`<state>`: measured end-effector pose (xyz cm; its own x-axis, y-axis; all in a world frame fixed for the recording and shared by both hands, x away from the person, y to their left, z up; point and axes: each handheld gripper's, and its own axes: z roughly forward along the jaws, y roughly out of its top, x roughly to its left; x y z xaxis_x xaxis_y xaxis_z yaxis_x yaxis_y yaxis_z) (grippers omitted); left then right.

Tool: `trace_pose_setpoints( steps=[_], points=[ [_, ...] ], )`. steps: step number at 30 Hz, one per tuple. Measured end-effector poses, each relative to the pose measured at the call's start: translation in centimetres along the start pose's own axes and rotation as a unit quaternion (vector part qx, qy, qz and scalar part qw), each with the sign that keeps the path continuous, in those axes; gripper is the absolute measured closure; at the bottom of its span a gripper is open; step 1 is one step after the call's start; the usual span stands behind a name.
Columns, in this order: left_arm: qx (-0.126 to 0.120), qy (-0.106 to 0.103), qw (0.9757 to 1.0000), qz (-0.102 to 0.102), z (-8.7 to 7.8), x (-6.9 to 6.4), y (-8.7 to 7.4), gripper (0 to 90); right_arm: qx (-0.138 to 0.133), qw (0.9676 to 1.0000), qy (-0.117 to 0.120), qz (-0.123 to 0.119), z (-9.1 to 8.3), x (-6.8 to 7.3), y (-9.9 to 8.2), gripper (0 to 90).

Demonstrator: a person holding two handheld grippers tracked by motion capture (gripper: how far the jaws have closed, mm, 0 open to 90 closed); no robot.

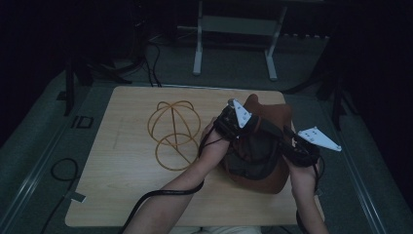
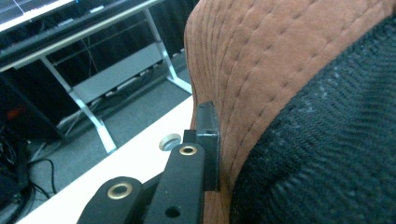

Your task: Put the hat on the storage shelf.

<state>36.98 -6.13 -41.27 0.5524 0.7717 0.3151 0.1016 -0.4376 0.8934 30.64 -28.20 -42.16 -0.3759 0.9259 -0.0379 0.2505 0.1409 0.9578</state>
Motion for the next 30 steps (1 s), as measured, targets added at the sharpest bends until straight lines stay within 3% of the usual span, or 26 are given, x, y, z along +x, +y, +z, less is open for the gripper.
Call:
trace_pose_setpoints(
  steps=[3,5,7,11,14,18,21,24,26,28,29,30],
  points=[
    [-0.011,0.008,0.9999,-0.009,-0.4,0.1,0.1,87.5,0.0,0.9997,0.023,0.008,-1.0,-0.2,-0.1,50.7],
    [-0.021,0.014,0.9996,-0.013,-0.7,0.2,0.1,87.5,-0.002,0.9987,0.05,0.008,-1.7,-0.3,-0.3,47.1],
    [-0.029,0.012,0.9993,-0.019,-0.9,0.6,0.0,87.5,-0.003,0.9985,0.054,0.011,-2.4,-0.6,-0.5,42.5],
    [-0.049,0.015,0.9986,-0.008,-1.8,0.9,-0.3,87.4,-0.006,0.9974,0.071,0.006,-4.1,-1.7,-0.8,39.4],
    [-0.049,0.014,0.9986,-0.014,-2.2,1.1,-0.5,87.4,-0.005,0.9979,0.064,-0.005,-4.8,-2.4,-1.1,43.4],
    [-0.064,0.005,0.9978,-0.016,-2.4,1.9,-1.3,87.4,-0.017,0.9979,0.061,0.014,-5.8,-3.6,-1.3,43.5],
    [-0.084,-0.018,0.9959,-0.026,-2.6,2.3,-1.7,87.4,-0.022,0.9985,0.046,0.019,-6.3,-4.9,-1.5,45.3],
    [-0.109,-0.047,0.9925,-0.028,-2.9,2.7,-1.9,87.4,-0.021,0.9991,0.034,0.013,-6.6,-6.1,-1.7,48.4],
    [-0.122,-0.077,0.989,-0.035,-2.8,3.0,-1.9,87.3,-0.015,0.9993,0.03,0.014,-6.5,-6.7,-1.8,48.6],
    [-0.132,-0.094,0.9863,-0.031,-2.8,3.0,-2.0,87.4,-0.013,0.9994,0.028,0.019,-6.3,-7.1,-2.0,49.8],
    [-0.14,-0.111,0.9835,-0.032,-2.8,3.1,-2.1,87.3,-0.011,0.9993,0.03,0.021,-6.2,-7.3,-2.1,49.8],
    [-0.144,-0.114,0.9827,-0.027,-2.9,3.0,-2.2,87.3,-0.01,0.9993,0.028,0.022,-6.1,-7.4,-2.2,49.8]
  ],
)
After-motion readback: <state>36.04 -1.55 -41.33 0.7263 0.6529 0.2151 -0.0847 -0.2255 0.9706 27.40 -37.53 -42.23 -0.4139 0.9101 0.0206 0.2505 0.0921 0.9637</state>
